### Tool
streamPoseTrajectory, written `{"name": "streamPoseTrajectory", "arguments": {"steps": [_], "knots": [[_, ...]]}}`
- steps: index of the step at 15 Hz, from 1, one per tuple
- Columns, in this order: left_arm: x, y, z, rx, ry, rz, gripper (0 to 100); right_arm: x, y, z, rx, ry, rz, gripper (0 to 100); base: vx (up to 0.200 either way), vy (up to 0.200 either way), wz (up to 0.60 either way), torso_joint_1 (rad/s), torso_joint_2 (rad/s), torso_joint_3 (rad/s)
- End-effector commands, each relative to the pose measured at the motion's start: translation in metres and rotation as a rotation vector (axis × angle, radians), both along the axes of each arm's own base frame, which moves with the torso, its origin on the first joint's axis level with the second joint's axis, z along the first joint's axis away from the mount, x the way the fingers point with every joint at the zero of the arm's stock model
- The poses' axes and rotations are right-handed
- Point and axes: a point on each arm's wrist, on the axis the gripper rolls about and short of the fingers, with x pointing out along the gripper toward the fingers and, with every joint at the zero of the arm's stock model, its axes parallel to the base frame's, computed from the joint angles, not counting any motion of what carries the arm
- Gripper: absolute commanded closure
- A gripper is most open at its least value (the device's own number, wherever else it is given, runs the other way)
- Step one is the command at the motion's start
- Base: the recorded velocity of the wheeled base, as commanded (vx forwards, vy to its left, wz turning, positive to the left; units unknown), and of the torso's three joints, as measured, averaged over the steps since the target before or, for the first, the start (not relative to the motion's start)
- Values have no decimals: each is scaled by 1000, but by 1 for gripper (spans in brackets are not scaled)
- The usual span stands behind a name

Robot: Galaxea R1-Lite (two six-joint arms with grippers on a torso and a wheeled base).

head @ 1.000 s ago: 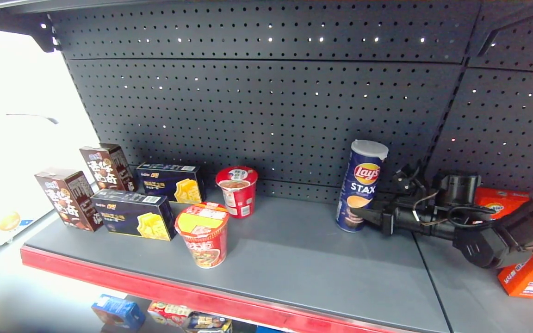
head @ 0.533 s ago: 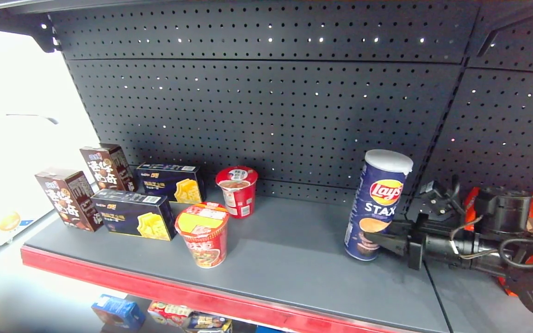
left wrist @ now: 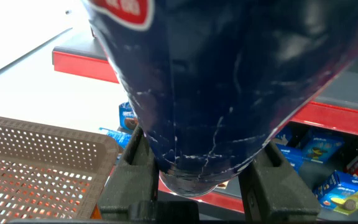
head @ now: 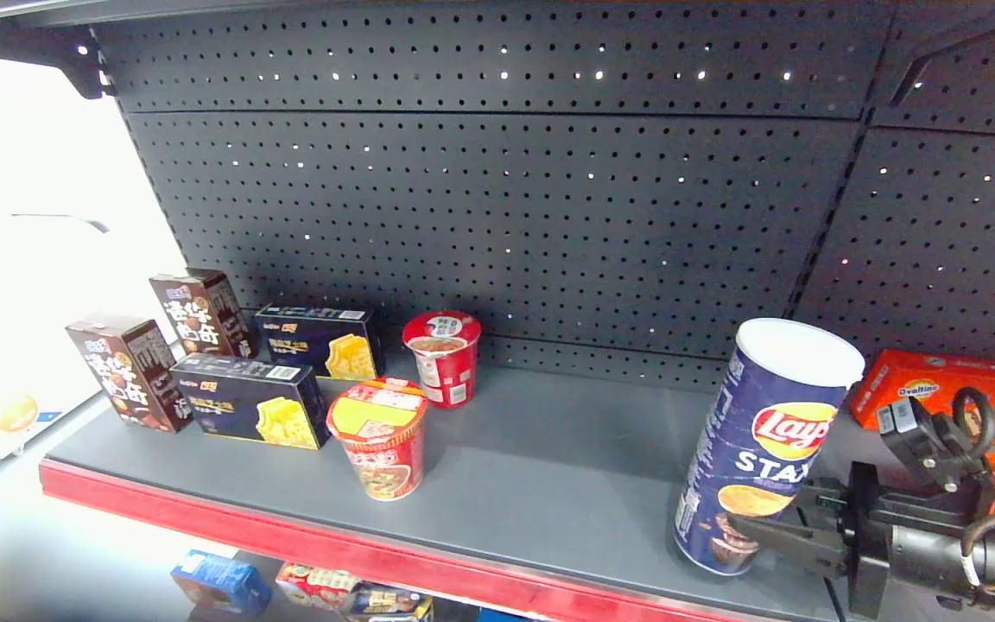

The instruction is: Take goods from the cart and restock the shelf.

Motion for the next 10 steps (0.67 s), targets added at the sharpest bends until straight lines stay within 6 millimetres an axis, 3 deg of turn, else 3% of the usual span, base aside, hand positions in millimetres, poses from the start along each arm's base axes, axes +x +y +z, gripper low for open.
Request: {"name": "streamPoseTrajectory", "arguments": {"steps": [1, 4, 10], "knots": [[0, 0, 0, 0, 1, 1, 100, -12, -1, -1, 1, -2, 15, 100, 0, 0, 0, 0, 0, 0], [0, 0, -1, 0, 4, 1, 100, -16, 0, -6, -7, 25, 27, 100, 0, 0, 0, 0, 0, 0], [1, 0, -2, 0, 7, 1, 100, -4, 2, -20, -35, 80, 18, 100, 0, 0, 0, 0, 0, 0]]}}
